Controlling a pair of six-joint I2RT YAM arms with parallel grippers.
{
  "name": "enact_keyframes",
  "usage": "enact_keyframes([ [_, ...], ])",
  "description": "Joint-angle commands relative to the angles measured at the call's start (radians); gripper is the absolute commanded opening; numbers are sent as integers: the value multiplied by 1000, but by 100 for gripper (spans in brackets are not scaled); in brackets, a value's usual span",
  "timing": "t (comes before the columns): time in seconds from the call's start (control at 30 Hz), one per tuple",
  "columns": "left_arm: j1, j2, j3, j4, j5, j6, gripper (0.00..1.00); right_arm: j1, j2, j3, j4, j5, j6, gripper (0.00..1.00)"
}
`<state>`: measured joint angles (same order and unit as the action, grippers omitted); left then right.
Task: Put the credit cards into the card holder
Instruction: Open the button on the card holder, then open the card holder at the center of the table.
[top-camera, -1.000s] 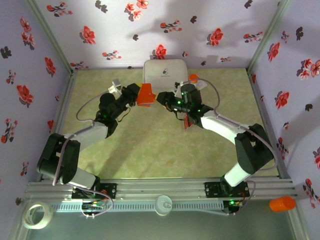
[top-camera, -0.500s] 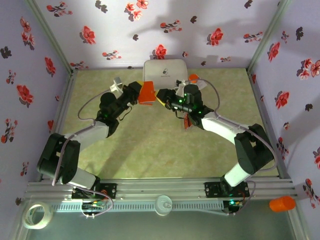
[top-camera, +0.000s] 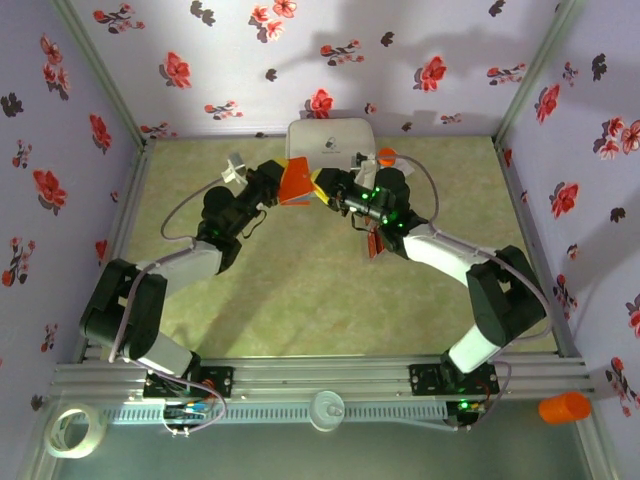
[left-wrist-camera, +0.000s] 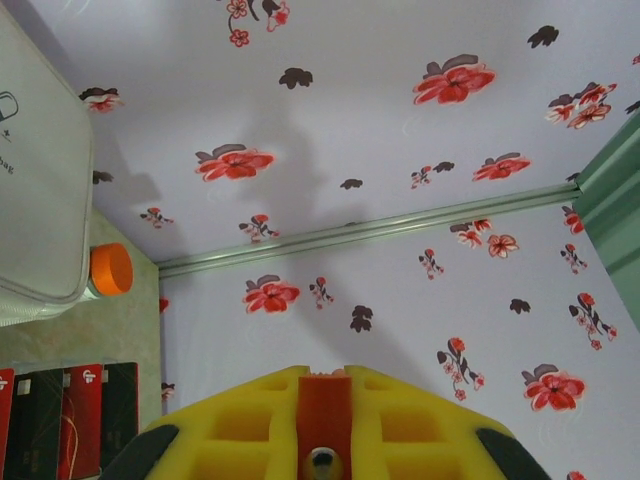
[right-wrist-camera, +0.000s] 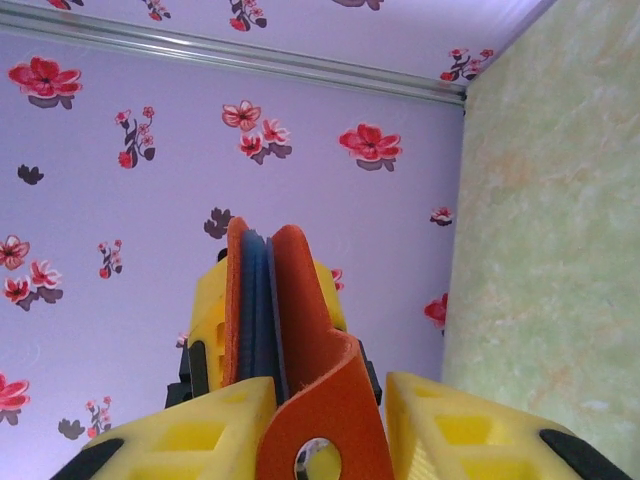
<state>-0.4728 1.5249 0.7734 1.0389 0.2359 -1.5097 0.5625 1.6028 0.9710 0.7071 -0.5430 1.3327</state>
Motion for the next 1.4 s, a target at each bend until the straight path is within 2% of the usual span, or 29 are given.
enact_keyframes([
  [0.0,-18,16,28,53,9,-5,0,5,11,-11,69,-41,28,33],
  [0.33,-18,14,34,55,9,-8,0,5,44,-48,135,-40,68,27],
  [0.8,-24,28,32,58,8,-6,0,7,68,-39,244,-72,143,29],
  [1.0,-29,37,35,61,8,-8,0,10,97,-33,322,-88,196,22],
  [1.13,-29,38,35,62,8,-5,0,13,103,-32,341,-93,204,29],
  [1.23,-29,40,32,63,8,-4,0,13,109,-33,370,-95,224,30],
  [1.37,-29,43,29,63,8,-3,0,13,126,-30,435,-102,272,23],
])
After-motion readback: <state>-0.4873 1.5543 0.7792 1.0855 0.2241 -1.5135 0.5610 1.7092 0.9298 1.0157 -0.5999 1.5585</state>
